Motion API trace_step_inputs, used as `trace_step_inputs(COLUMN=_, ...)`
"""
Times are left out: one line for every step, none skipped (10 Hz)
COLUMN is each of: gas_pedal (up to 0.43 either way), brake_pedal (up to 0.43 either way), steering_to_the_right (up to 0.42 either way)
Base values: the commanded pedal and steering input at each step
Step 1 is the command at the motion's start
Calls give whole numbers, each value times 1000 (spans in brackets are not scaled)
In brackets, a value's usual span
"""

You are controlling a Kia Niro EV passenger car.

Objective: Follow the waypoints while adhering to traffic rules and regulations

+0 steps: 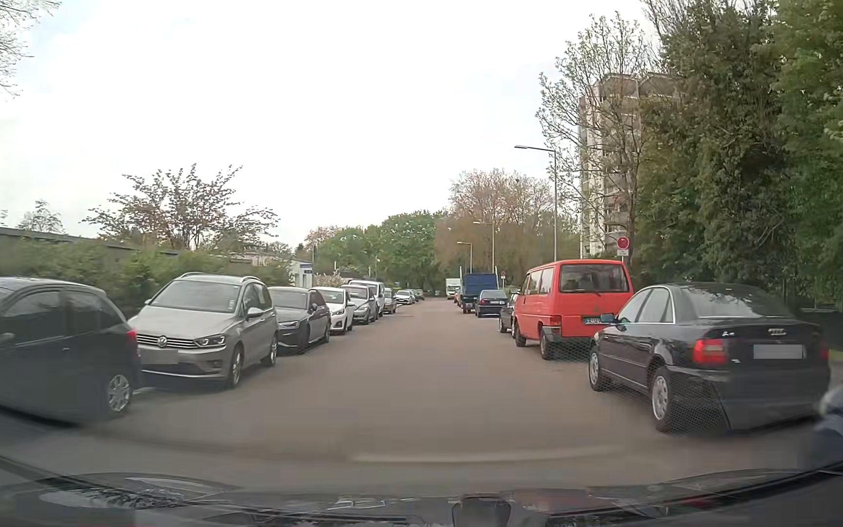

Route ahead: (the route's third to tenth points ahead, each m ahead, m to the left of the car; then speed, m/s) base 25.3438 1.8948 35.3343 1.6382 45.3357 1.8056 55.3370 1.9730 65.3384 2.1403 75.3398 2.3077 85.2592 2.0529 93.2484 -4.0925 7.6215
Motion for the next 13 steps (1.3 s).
trace_step_inputs(gas_pedal=59, brake_pedal=0, steering_to_the_right=2)
trace_step_inputs(gas_pedal=59, brake_pedal=0, steering_to_the_right=2)
trace_step_inputs(gas_pedal=59, brake_pedal=0, steering_to_the_right=3)
trace_step_inputs(gas_pedal=59, brake_pedal=0, steering_to_the_right=3)
trace_step_inputs(gas_pedal=59, brake_pedal=0, steering_to_the_right=2)
trace_step_inputs(gas_pedal=59, brake_pedal=0, steering_to_the_right=2)
trace_step_inputs(gas_pedal=47, brake_pedal=0, steering_to_the_right=2)
trace_step_inputs(gas_pedal=47, brake_pedal=0, steering_to_the_right=0)
trace_step_inputs(gas_pedal=47, brake_pedal=0, steering_to_the_right=-1)
trace_step_inputs(gas_pedal=47, brake_pedal=0, steering_to_the_right=-2)
trace_step_inputs(gas_pedal=47, brake_pedal=0, steering_to_the_right=-2)
trace_step_inputs(gas_pedal=47, brake_pedal=0, steering_to_the_right=-2)
trace_step_inputs(gas_pedal=47, brake_pedal=0, steering_to_the_right=-2)
